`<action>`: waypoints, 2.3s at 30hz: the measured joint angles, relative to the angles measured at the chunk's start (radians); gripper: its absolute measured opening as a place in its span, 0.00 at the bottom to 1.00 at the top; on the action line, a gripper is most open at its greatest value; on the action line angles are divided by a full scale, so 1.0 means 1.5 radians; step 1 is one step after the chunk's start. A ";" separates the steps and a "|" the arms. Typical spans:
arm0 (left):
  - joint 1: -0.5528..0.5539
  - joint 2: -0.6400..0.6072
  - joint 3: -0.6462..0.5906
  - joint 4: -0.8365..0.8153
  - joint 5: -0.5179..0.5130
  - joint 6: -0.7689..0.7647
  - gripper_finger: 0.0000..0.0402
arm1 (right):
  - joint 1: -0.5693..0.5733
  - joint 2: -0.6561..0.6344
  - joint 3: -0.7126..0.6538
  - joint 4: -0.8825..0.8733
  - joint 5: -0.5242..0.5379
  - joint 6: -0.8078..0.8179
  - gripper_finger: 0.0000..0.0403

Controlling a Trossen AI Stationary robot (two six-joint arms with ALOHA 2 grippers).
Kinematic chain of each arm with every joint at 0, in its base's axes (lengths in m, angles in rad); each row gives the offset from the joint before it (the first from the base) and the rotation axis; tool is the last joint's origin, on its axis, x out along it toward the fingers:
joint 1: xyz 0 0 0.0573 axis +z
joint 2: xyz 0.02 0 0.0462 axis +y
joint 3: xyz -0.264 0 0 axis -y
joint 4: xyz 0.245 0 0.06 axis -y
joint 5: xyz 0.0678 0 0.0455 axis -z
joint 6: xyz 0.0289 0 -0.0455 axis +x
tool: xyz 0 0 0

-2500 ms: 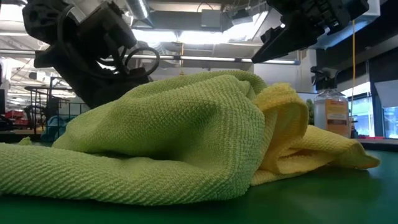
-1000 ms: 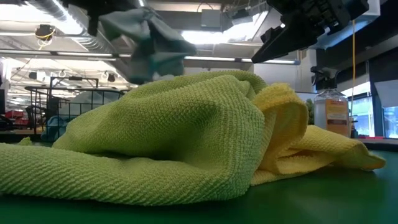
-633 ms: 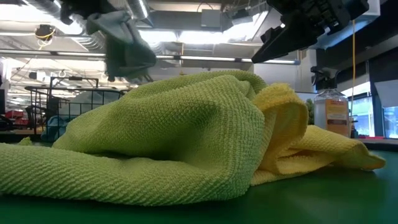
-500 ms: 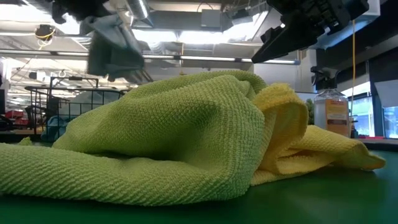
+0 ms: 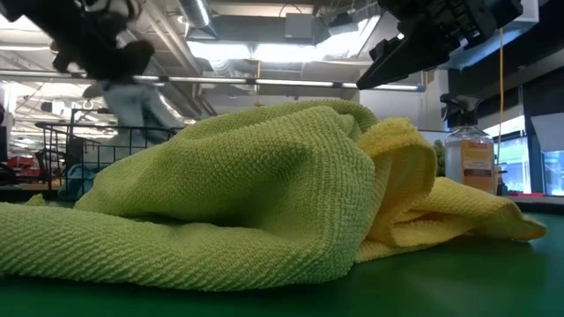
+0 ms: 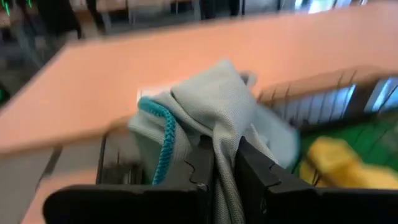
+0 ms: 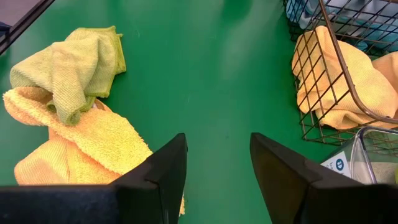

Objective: Sort microfiber towel by color & place in baskets
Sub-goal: Put the light blue microfiber cloth into the black wire basket, then put the yellow microfiber cloth into the gold wire basket

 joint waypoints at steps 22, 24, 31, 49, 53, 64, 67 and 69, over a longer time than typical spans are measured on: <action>0.121 0.073 -0.001 -0.140 0.147 -0.126 0.26 | 0.000 0.000 0.000 0.000 -0.123 0.100 0.44; 0.125 0.073 -0.001 -0.140 0.147 -0.126 0.29 | 0.000 0.000 0.000 0.000 -0.123 0.140 0.44; 0.131 0.073 -0.001 -0.140 0.162 -0.126 0.40 | 0.000 0.000 0.000 0.000 -0.123 0.215 0.44; 0.130 0.048 0.116 -0.087 0.250 -0.011 0.45 | 0.000 0.000 0.000 -0.001 -0.191 0.218 0.44; 0.130 0.048 0.150 -0.085 0.325 -0.015 0.45 | 0.019 0.000 0.000 -0.003 -0.189 0.217 0.44; 0.064 0.072 0.153 0.057 0.486 0.048 0.45 | 0.122 0.061 0.000 -0.010 -0.071 0.207 0.44; 0.040 0.083 0.153 0.088 0.491 0.066 0.45 | 0.135 0.102 0.000 -0.008 -0.050 0.207 0.44; 0.028 0.091 0.153 0.108 0.491 0.073 0.45 | 0.138 0.134 0.000 0.001 -0.046 0.207 0.44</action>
